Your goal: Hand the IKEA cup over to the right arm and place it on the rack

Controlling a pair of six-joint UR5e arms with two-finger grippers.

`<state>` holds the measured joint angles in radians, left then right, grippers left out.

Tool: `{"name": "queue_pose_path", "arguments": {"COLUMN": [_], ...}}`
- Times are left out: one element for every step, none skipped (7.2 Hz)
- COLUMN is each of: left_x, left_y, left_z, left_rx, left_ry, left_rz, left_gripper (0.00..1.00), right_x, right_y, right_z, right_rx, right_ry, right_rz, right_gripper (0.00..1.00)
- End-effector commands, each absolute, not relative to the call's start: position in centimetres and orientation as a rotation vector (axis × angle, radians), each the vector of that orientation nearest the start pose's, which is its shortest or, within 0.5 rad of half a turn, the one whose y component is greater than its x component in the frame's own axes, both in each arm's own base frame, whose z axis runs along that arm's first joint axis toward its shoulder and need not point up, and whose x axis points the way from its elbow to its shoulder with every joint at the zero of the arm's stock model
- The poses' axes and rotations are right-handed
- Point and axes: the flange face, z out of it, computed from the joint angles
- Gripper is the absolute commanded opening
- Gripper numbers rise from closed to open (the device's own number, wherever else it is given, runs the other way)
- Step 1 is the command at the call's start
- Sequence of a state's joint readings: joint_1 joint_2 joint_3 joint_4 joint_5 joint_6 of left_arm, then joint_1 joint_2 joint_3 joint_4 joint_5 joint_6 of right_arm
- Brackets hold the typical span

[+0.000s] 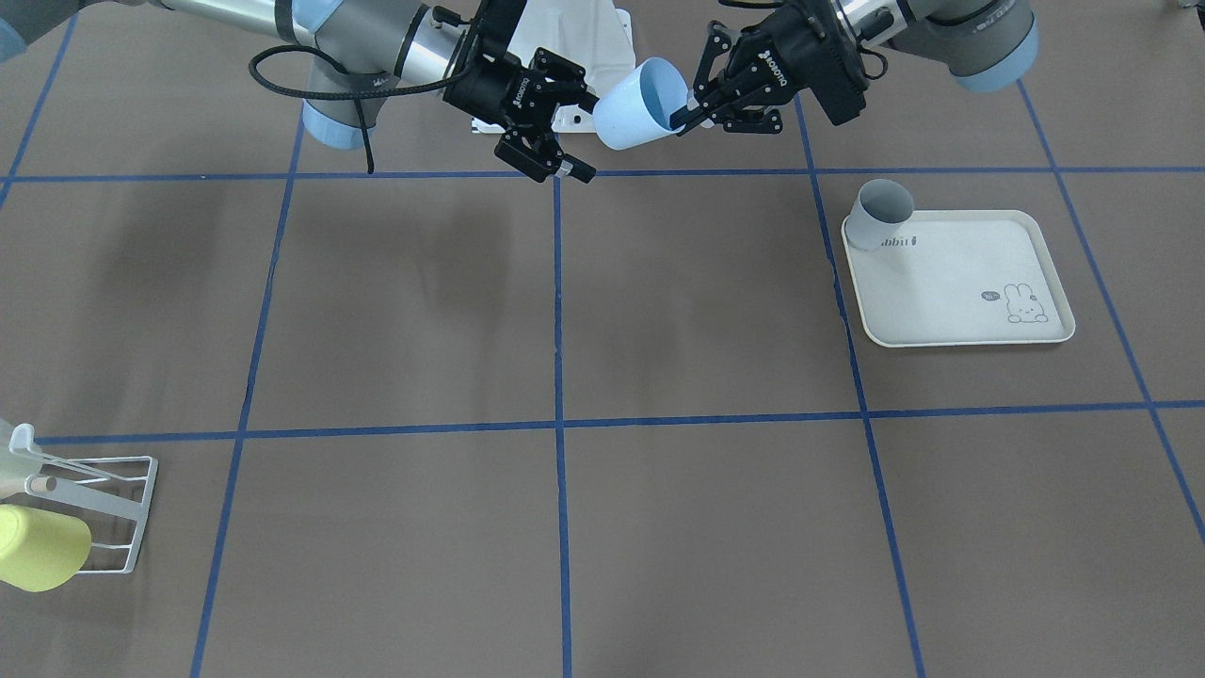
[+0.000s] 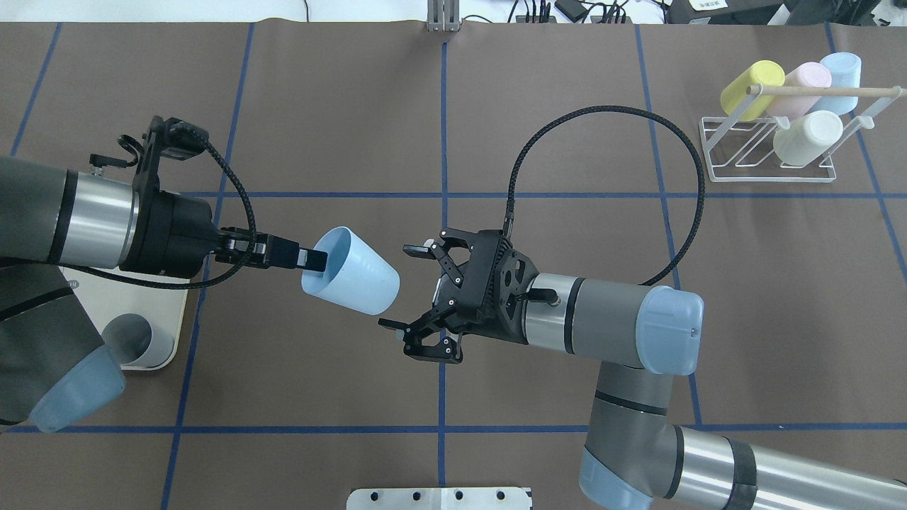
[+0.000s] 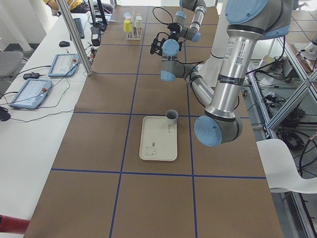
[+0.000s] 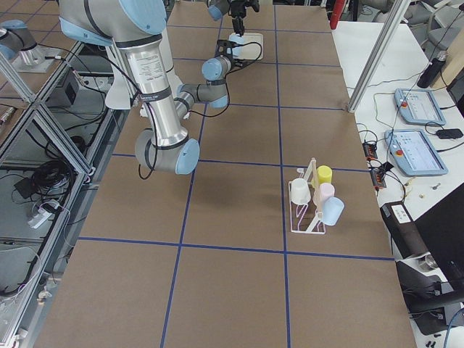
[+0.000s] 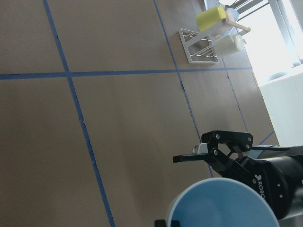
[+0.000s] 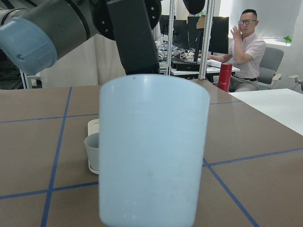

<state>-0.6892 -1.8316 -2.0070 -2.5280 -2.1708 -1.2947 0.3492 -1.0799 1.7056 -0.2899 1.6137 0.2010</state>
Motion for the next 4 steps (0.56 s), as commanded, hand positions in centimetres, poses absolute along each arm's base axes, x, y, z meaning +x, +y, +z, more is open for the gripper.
{"name": "queue_pose_path", "arguments": {"left_x": [32.64, 32.74, 32.91, 33.02], "left_y": [-36.59, -36.57, -36.42, -36.32], "left_z": [21.54, 21.59, 21.59, 21.59], "left_rx": [0.332, 0.33, 0.326, 0.324], "left_ry": [1.608, 1.608, 1.608, 1.609], "left_rz": [0.182, 0.183, 0.187, 0.189], "left_gripper": [0.0, 0.0, 0.0, 0.0], "right_x": [-50.07, -50.07, -50.07, -50.07], "right_y": [-31.9, -31.9, -31.9, -31.9], "right_z": [17.36, 17.09, 17.0, 17.0], "right_rx": [1.485, 1.489, 1.49, 1.49], "right_ry": [-1.32, -1.323, -1.324, -1.324], "right_rz": [-0.718, -0.716, -0.716, -0.716], "right_gripper": [0.99, 0.99, 0.99, 0.99]}}
